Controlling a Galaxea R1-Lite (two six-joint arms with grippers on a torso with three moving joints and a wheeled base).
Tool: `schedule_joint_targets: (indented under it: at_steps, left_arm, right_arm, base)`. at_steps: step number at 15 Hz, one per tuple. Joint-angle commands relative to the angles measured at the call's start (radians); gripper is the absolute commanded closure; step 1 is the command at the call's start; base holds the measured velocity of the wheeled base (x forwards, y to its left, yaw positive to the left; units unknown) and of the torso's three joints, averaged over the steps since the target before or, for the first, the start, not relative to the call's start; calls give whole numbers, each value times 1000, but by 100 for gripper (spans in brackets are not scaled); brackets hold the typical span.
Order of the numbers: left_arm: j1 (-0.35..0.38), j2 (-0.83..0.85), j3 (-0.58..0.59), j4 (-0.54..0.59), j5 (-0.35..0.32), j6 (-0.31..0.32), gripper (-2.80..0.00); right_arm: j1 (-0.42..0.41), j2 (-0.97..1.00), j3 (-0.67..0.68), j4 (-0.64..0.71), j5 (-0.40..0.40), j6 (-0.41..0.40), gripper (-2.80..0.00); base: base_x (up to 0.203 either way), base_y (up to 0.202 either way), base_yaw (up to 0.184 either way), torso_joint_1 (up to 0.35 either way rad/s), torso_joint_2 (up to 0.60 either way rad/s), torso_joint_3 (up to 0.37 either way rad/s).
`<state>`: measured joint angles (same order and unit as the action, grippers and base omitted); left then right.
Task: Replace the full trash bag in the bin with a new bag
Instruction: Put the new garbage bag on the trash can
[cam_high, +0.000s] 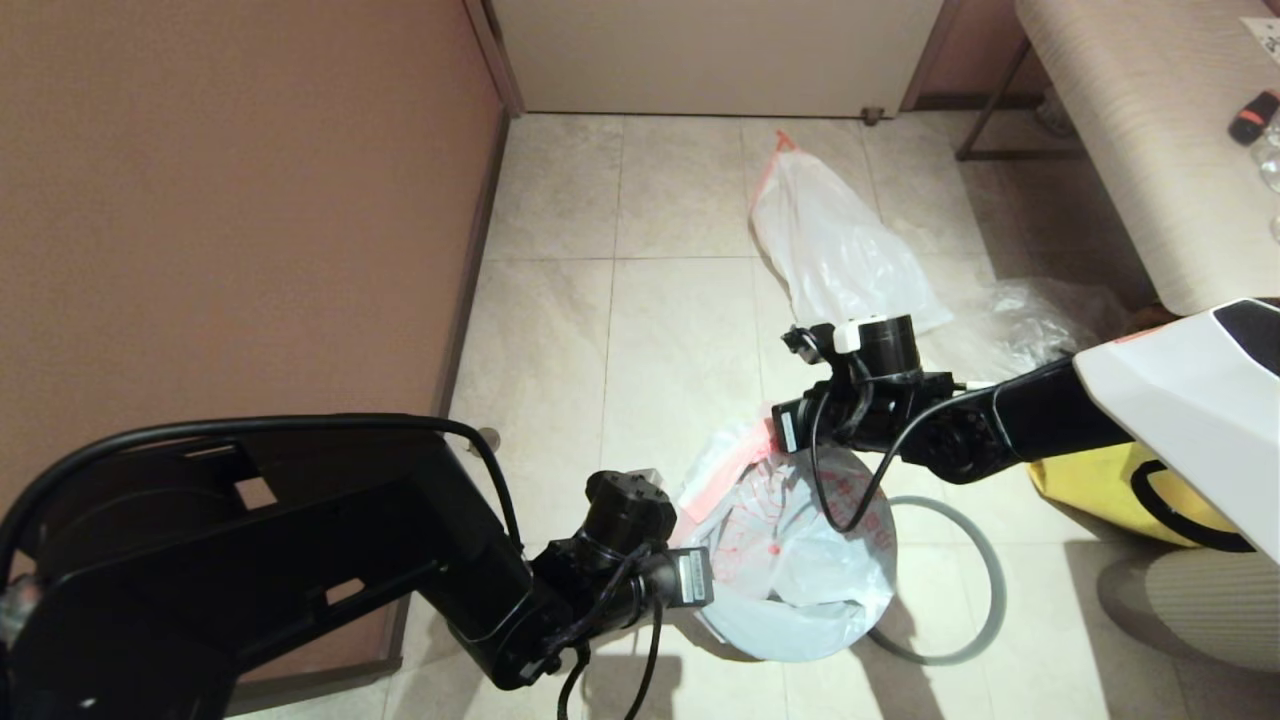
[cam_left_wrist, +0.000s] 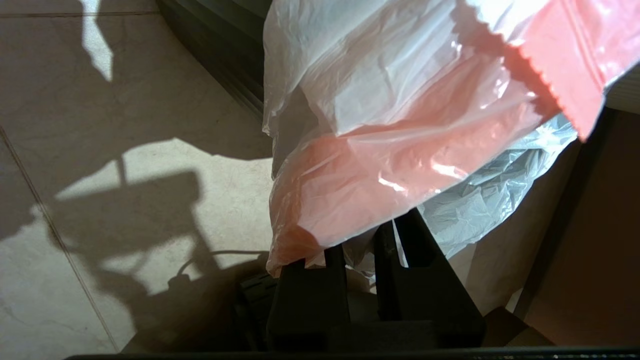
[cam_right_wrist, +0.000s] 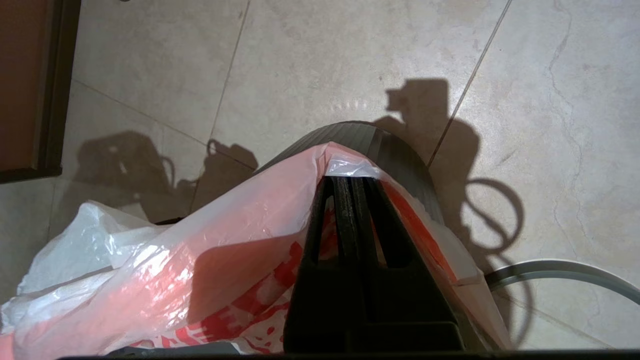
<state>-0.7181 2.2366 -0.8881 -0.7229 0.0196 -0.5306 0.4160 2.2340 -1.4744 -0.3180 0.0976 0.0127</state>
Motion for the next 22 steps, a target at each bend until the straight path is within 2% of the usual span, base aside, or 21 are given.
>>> schedule_joint_targets:
  at_steps: [1,4,8,11,15,18,22]
  left_arm:
    - [0,0,1,-3,0,-3,0]
    - [2,-1,0,-4,0,-5,0]
    - [0,-6,1,-4,-1,-5,0]
    - [2,-5,1,-4,-6,-5,0]
    - [5,0,-2,-4,-6,-5,0]
    - [6,0,-1,-4,-6,-5,0]
    - [3,-3,0,-4,-6,-5,0]
  right_arm:
    - [2,-8,-47,38,8,5,0]
    - [28,-93,-31,119,47,9,0]
    - [54,-38,-68,146,46,0,0]
    - [43,-40,-95,160,42,-20,0]
    - [25,-199,-27,236,48,-12,0]
    - [15,-257,111,240,51,-30,0]
    - [16,-211,101,239,67,-38,0]
  base:
    - [0,0,0,0,0,0]
    - [0,0,0,0,0,0]
    - [0,0,0,0,0,0]
    - [0,0,0,0,0,0]
    - [0,0,0,0,0,0]
    - [0,0,0,0,0,0]
    - [0,0,0,0,0,0]
